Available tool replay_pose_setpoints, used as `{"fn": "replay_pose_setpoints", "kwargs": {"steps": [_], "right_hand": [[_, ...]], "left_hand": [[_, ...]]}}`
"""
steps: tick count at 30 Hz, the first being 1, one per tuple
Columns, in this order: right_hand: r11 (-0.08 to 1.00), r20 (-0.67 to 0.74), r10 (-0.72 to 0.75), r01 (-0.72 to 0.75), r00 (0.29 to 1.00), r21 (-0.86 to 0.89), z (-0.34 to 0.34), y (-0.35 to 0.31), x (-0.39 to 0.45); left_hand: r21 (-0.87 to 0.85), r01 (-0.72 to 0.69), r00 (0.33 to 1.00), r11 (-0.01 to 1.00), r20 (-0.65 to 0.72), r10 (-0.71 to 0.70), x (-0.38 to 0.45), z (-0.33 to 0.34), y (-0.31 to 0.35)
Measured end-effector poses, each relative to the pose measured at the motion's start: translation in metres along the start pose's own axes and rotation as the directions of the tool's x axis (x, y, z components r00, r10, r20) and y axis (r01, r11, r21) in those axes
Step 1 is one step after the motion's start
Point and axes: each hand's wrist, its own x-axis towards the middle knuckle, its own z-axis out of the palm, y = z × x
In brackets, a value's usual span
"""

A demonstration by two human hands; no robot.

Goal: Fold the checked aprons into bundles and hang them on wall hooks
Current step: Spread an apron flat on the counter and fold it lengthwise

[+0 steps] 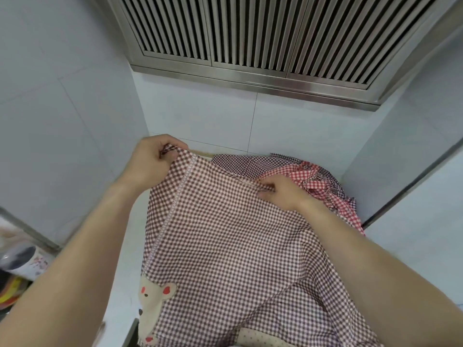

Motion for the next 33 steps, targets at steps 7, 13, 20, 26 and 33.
{"fn": "replay_pose_setpoints", "kwargs": {"steps": [7, 13, 20, 26, 33], "right_hand": [[0.998, -0.164, 0.063, -0.066, 0.985, -0.018, -0.017, -0.011, 0.005], [0.935, -0.072, -0.288, 0.297, 0.955, 0.194, -0.007, -0.085, -0.007], [0.859, -0.239, -0.246, 0.326, 0.939, 0.395, -0.001, -0.074, 0.0], [0.863, -0.32, -0.001, 0.162, 0.948, 0.479, 0.002, -0.035, 0.009], [0.923, -0.28, 0.239, -0.128, 0.93, 0.364, 0.015, 0.03, 0.005]], "left_hand": [[-0.044, -0.007, 1.0, 0.999, -0.001, 0.007, 0.002, 0.002, 0.002], [-0.175, -0.165, 0.979, 0.971, 0.093, 0.183, -0.002, 0.04, 0.029], [-0.196, 0.128, 0.91, 0.972, 0.412, -0.037, -0.01, 0.057, -0.016], [0.258, 0.206, 0.688, 0.944, 0.648, -0.327, -0.038, 0.074, -0.096], [0.465, 0.285, 0.515, 0.838, 0.664, -0.543, -0.087, 0.065, -0.181]]}}
